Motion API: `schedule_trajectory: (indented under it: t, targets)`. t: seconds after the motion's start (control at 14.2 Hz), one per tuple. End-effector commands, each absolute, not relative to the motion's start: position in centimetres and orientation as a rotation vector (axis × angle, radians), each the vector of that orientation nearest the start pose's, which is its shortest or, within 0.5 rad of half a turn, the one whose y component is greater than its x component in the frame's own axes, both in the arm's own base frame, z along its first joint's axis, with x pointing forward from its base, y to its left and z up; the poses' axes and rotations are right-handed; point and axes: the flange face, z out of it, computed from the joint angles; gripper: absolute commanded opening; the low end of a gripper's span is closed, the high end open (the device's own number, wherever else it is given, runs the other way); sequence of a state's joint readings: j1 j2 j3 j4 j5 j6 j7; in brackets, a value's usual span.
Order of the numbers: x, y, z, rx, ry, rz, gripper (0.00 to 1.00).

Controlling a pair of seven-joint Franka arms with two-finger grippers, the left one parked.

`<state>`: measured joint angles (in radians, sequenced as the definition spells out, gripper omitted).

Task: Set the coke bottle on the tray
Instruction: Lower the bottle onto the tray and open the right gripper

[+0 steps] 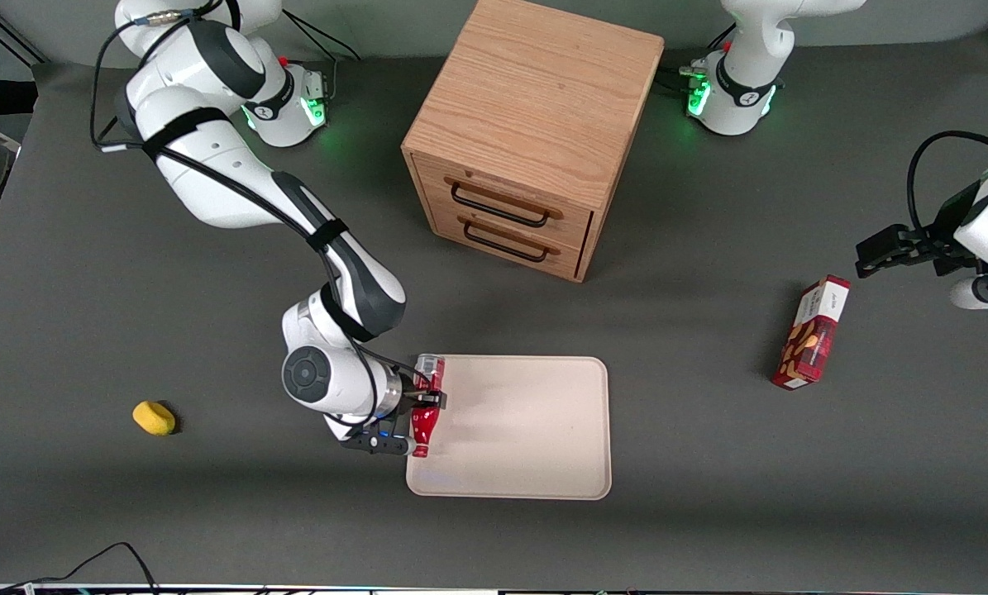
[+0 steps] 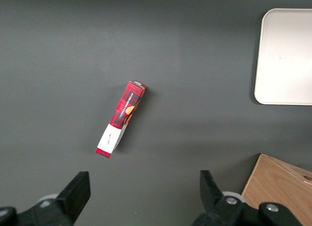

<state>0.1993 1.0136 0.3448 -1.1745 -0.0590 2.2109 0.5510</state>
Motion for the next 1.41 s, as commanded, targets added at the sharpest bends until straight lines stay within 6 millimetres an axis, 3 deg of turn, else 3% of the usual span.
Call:
schedule_trajectory:
  t: [0.0,0.07,0.14,0.21,0.28,0.84,1.34]
  targets:
    - [70.3,33.4,20.0,-2.881,0.221,0.029,0.0]
    - [70.2,33.5,19.8,-2.881,0.222,0.029,0.0]
    - [70.2,33.4,19.7,-2.881,0.223,0.031,0.39]
    - [70.3,33.4,19.8,-2.887,0.213,0.023,0.95]
    - [70.3,33.4,19.8,-2.895,0.207,0.016,1.0]
    - [70.3,33.3,20.0,-2.903,0.203,0.008,1.0]
    - [69.7,33.3,18.7,-2.946,0.169,0.007,1.0]
